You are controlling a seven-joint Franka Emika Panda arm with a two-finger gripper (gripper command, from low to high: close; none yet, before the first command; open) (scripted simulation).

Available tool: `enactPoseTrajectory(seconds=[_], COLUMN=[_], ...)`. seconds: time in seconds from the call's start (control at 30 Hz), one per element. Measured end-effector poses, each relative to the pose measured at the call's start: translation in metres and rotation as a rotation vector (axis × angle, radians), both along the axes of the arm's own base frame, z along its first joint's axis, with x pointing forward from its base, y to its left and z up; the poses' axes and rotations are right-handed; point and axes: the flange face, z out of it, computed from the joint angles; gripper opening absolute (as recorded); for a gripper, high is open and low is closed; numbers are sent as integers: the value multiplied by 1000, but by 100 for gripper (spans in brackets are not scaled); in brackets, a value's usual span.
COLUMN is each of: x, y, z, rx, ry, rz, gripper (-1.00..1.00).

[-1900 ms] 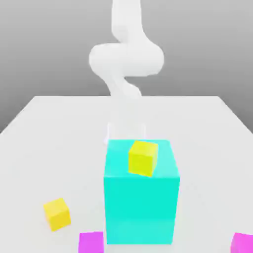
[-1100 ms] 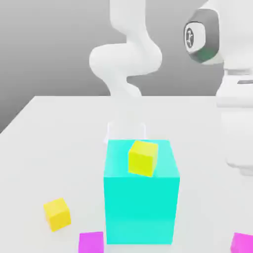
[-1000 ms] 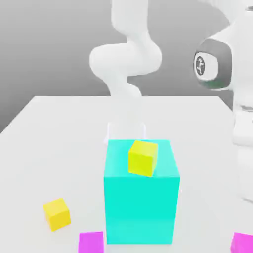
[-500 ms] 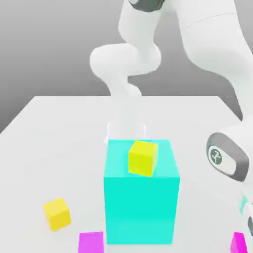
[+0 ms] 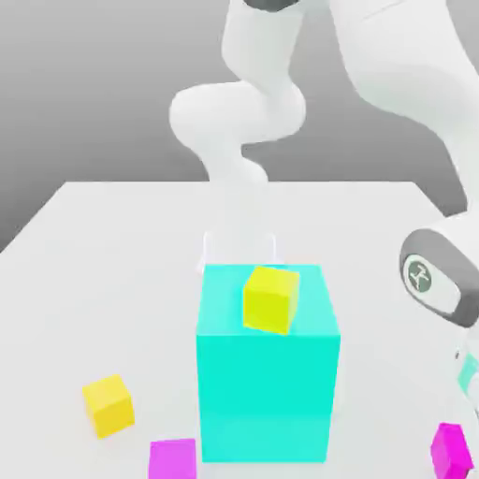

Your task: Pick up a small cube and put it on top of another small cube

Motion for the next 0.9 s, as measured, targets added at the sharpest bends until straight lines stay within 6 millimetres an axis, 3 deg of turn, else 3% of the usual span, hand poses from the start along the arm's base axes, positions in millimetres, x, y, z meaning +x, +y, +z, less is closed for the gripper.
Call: enactPoseTrajectory(seconds=[0.3, 0.57, 0.7, 0.9], x=[16, 47, 66, 72], y=[-4, -18, -36, -84], z=[-14, 11, 32, 36], rx=[41, 118, 154, 163], ry=[25, -36, -87, -74], rz=[125, 194, 214, 284], gripper=[-100, -100, -100, -100])
